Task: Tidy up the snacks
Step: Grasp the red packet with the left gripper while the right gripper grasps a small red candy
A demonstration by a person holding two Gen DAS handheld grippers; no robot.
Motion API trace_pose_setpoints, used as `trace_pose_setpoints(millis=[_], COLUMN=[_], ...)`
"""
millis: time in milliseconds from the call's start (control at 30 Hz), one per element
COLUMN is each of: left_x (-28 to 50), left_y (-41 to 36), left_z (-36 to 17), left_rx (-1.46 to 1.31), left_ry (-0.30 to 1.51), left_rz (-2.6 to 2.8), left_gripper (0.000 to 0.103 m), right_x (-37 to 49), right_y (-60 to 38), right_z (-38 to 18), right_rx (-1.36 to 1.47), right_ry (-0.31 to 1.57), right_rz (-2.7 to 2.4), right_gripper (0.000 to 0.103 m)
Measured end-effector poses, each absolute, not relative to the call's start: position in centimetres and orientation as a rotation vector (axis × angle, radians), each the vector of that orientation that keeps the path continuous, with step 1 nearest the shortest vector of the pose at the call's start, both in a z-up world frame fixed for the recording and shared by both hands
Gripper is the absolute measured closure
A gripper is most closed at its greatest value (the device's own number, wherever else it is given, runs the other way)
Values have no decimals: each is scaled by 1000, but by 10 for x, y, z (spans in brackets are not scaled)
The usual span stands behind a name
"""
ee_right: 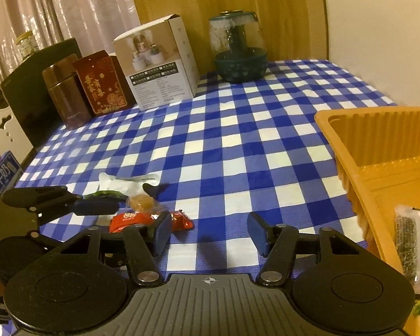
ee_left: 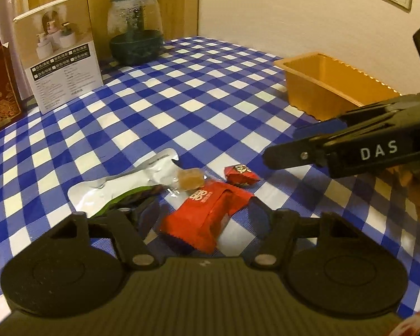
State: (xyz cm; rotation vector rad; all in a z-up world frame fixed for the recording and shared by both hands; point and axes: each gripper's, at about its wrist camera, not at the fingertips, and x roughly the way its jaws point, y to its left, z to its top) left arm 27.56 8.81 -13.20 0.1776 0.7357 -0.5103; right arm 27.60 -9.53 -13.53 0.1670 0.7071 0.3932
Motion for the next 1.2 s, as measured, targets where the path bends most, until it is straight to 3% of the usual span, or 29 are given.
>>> trace_pose_setpoints(millis=[133, 233, 700, 800, 900, 1067, 1200], left_x=[271, 262, 223, 224, 225, 225, 226], left_y=[87, 90, 109, 112, 113, 112, 110], left_z=[-133, -131, -123, -125, -126, -128, -129], left_rx=[183, 157, 64, 52, 22, -2, 4], left_ry=[771, 796, 854, 848, 842, 831, 824], left_rz=[-507, -476, -188, -182, -177, -182, -197], left_gripper=[69, 73, 73, 72, 71, 57, 55], right_x=[276, 274, 278, 280, 284, 287, 286], right_y=[-93, -89, -64, -57, -53, -48, -44], right_z=[-135, -135, -143, -145, -150, -152, -153], right_rx=[182, 180, 182, 163, 158, 137, 95], right_ry=[716, 721, 746, 744, 750, 732, 723], right_rz=[403, 418, 483, 474, 457, 442, 443], right_gripper=[43, 43, 44, 55, 56, 62, 78])
